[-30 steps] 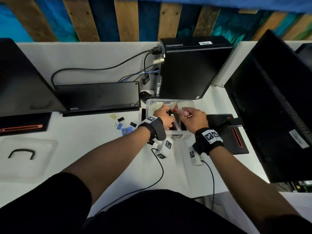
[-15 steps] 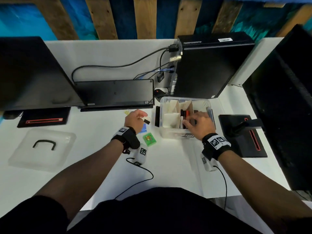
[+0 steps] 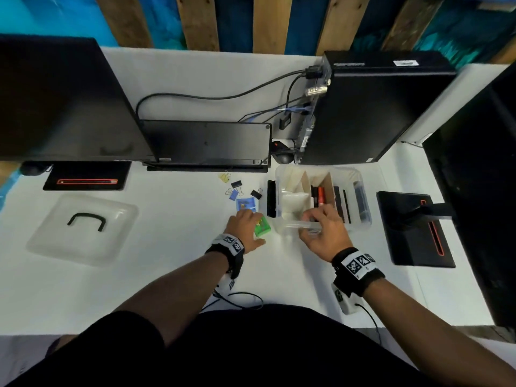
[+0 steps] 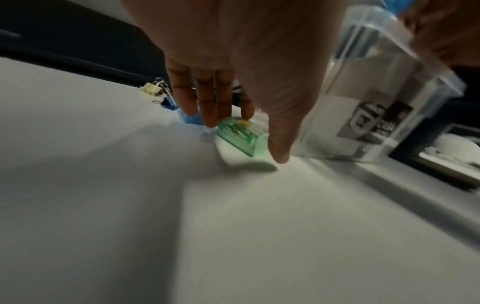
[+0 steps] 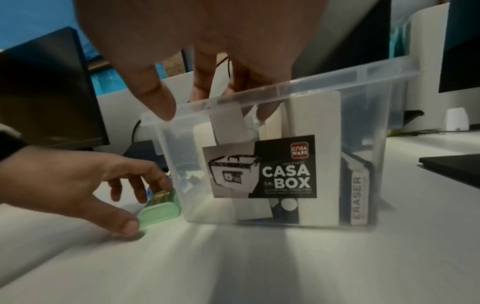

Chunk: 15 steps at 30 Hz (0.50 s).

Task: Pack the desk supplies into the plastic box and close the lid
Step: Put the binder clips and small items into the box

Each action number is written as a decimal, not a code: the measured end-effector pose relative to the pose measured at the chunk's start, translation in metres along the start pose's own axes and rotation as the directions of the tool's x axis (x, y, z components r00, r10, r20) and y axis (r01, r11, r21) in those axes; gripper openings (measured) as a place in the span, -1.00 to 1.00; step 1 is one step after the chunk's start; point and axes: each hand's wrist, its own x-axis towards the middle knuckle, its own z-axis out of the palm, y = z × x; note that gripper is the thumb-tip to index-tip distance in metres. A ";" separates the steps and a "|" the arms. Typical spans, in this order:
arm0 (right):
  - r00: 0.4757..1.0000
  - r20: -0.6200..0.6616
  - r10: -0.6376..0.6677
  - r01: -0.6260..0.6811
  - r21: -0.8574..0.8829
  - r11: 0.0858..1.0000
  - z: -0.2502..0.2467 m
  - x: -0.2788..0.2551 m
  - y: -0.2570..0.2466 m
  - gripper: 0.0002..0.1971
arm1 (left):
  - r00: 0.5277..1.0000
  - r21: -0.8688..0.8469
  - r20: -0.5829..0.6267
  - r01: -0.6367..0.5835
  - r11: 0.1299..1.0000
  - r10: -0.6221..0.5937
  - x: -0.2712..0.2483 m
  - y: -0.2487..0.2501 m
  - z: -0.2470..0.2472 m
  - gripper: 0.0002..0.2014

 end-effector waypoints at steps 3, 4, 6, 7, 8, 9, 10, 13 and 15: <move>0.981 -0.148 -0.124 0.116 -0.061 0.991 0.002 -0.009 -0.004 -0.68 | 1.000 0.091 -0.020 -0.021 0.996 0.022 0.001 0.006 0.008 -0.45; 0.971 -0.166 -0.174 0.166 -0.065 0.984 0.002 -0.010 -0.008 -0.73 | 0.999 0.101 -0.042 -0.023 0.995 0.027 -0.001 0.006 0.010 -0.51; 0.954 -0.136 -0.266 0.264 -0.035 0.964 0.003 -0.011 -0.014 -0.80 | 0.997 0.089 -0.073 -0.018 0.996 0.025 -0.003 0.005 0.013 -0.56; 0.951 -0.096 -0.292 0.291 -0.023 0.956 0.005 -0.011 -0.017 -0.81 | 0.996 0.073 -0.092 -0.014 0.997 0.020 -0.003 0.002 0.014 -0.55; 0.956 -0.036 -0.293 0.292 -0.016 0.956 0.006 -0.012 -0.020 -0.79 | 0.993 0.055 -0.115 -0.005 0.998 0.011 -0.003 0.000 0.011 -0.52; 0.962 0.046 -0.268 0.268 -0.013 0.963 0.008 -0.013 -0.023 -0.77 | 0.991 0.042 -0.134 0.009 0.999 -0.003 0.000 -0.002 0.006 -0.48; 0.963 0.142 -0.231 0.235 -0.019 0.972 0.009 -0.015 -0.027 -0.74 | 0.990 0.040 -0.142 0.026 0.999 -0.020 0.004 -0.005 0.000 -0.42; 0.881 0.441 -0.172 0.199 -0.015 0.980 0.025 -0.015 -0.039 -0.65 | 0.997 0.074 -0.056 0.058 0.996 -0.054 0.023 -0.018 -0.018 -0.23; 0.809 0.569 -0.148 0.221 -0.061 0.973 0.045 -0.007 -0.048 -0.53 | 0.999 0.132 0.037 0.034 0.991 -0.039 0.031 -0.025 -0.026 -0.23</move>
